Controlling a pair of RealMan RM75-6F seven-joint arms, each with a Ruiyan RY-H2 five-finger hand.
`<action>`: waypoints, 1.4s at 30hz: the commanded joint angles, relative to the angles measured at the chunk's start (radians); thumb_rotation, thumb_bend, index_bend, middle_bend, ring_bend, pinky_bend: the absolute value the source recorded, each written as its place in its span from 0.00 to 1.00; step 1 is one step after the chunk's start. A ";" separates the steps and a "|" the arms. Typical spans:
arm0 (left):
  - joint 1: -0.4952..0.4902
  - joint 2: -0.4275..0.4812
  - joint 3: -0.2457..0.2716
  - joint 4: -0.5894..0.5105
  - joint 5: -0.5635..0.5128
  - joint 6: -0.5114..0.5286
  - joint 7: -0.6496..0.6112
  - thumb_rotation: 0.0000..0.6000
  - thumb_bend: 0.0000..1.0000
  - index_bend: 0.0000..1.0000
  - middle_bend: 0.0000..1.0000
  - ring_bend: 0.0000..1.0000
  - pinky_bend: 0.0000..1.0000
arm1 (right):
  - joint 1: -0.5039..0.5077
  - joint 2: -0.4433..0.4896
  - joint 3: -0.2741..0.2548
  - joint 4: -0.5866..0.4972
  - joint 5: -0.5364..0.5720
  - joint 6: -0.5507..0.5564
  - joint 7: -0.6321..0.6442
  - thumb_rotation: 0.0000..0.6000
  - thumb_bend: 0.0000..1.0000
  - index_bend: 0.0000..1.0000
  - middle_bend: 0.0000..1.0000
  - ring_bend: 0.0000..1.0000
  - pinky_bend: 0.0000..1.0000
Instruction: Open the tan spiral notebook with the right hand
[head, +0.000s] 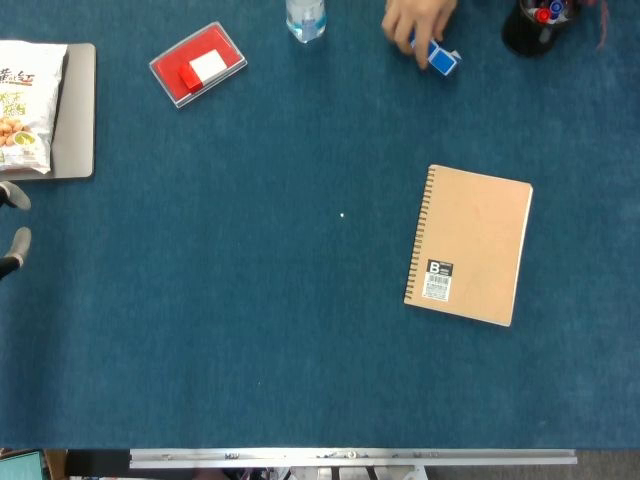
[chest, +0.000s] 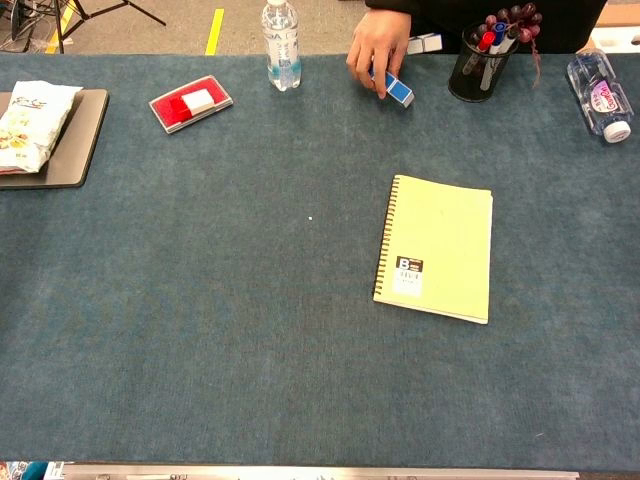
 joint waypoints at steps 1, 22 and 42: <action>0.000 0.000 0.000 0.000 -0.001 0.000 0.001 1.00 0.26 0.49 0.48 0.44 0.60 | 0.002 -0.001 0.001 0.001 0.001 -0.002 0.001 1.00 0.00 0.36 0.18 0.15 0.23; -0.003 -0.002 0.002 0.000 0.001 -0.005 0.003 1.00 0.26 0.49 0.48 0.44 0.61 | 0.003 0.000 -0.001 0.004 -0.003 0.001 0.000 1.00 0.00 0.36 0.18 0.15 0.23; 0.004 0.006 0.005 -0.009 0.010 0.009 0.002 1.00 0.26 0.49 0.48 0.44 0.61 | 0.024 -0.017 -0.002 0.024 -0.018 -0.024 0.003 1.00 0.00 0.36 0.18 0.15 0.23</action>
